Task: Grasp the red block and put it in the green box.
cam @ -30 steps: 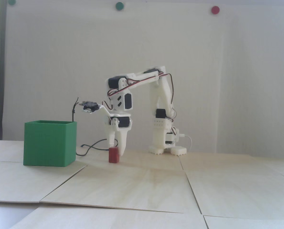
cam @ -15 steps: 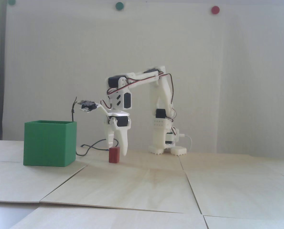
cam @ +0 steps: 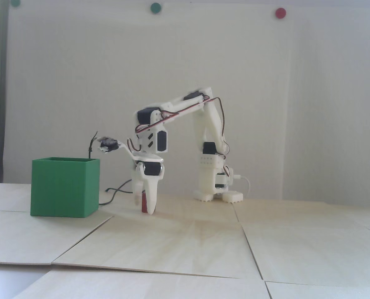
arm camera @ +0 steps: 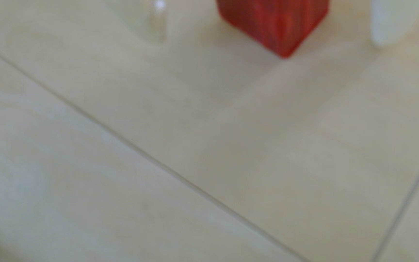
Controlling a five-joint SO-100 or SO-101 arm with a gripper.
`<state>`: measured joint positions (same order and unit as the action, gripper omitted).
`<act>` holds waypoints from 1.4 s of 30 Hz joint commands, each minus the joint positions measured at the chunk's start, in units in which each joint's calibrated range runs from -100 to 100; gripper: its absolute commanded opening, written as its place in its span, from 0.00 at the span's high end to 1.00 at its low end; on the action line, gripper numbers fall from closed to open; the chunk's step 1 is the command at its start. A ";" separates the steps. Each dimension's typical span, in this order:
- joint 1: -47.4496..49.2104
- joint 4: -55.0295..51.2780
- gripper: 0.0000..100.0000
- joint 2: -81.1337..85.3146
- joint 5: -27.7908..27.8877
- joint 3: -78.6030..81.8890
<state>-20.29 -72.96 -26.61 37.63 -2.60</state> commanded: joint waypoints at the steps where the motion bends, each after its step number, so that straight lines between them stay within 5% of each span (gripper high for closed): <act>1: -0.66 0.53 0.71 -1.22 -3.17 -2.64; 20: -0.10 0.45 0.71 -0.67 -5.83 -2.64; 25: -0.02 0.45 0.84 -0.67 -5.77 -2.64; 33: -0.02 0.45 0.85 -0.67 -5.77 -2.64; 42: -0.02 0.62 0.98 -0.67 -5.77 -2.73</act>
<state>-19.76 -72.88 -27.94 32.03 -3.94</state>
